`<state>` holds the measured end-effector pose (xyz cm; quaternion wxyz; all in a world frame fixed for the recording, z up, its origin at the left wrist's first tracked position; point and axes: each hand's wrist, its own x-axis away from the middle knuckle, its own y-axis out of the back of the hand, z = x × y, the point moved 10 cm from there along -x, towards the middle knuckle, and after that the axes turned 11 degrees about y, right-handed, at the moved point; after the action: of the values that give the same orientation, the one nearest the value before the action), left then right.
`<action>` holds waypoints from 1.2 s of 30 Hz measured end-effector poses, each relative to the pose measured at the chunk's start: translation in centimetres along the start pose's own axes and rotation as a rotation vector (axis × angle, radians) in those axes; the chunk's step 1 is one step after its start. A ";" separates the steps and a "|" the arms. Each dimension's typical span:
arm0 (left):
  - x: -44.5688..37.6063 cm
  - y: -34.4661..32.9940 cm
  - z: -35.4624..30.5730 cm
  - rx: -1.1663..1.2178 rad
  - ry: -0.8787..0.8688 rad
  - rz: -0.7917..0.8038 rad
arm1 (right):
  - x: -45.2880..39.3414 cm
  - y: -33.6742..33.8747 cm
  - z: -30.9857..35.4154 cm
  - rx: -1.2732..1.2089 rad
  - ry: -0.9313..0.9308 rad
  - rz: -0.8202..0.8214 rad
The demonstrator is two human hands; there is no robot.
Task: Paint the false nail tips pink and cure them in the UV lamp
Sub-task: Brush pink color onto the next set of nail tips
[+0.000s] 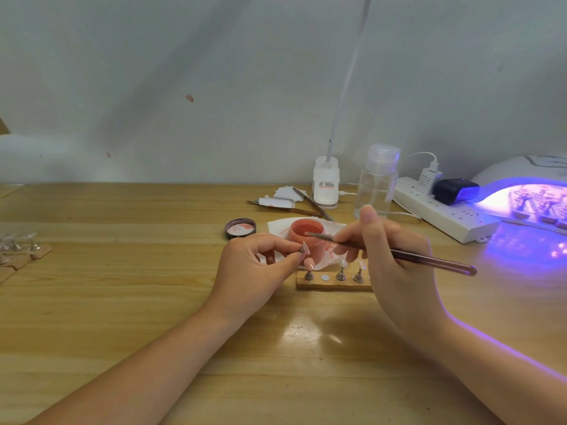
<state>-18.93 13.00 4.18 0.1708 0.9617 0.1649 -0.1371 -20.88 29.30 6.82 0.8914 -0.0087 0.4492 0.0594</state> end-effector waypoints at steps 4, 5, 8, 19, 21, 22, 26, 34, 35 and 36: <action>0.0 0.0 0.0 0.009 -0.003 0.003 | 0.3 0.3 -0.5 -0.055 -0.052 -0.042; 0.0 0.0 0.0 0.006 -0.005 0.000 | 0.2 0.4 -0.4 -0.056 -0.038 -0.050; -0.1 0.1 0.2 -0.003 -0.004 -0.006 | 0.0 0.1 -0.3 -0.026 -0.028 -0.021; -0.1 0.1 0.2 -0.008 -0.010 -0.008 | 0.4 0.3 -0.7 -0.065 -0.106 -0.045; -0.1 0.1 0.2 -0.007 -0.005 -0.010 | 0.4 0.7 -0.7 -0.072 -0.101 -0.077; -0.1 0.2 0.3 -0.008 0.002 -0.013 | 0.3 0.7 -0.6 -0.061 -0.087 -0.081; -0.2 0.1 0.5 -0.018 0.007 -0.011 | 0.3 0.2 -0.6 -0.043 -0.100 -0.034; -0.4 0.1 0.5 -0.024 -0.022 -0.022 | 0.3 0.1 -0.4 -0.060 -0.105 -0.034; -0.4 0.1 0.6 -0.017 -0.016 -0.022 | 0.4 0.2 -0.5 -0.076 -0.118 -0.043; -0.4 0.2 0.6 -0.016 -0.014 -0.023 | 0.5 0.4 -0.5 -0.087 -0.124 -0.058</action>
<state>-19.41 12.51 3.79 0.1781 0.9574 0.1757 -0.1442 -21.03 29.68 6.17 0.9177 -0.0569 0.3897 0.0533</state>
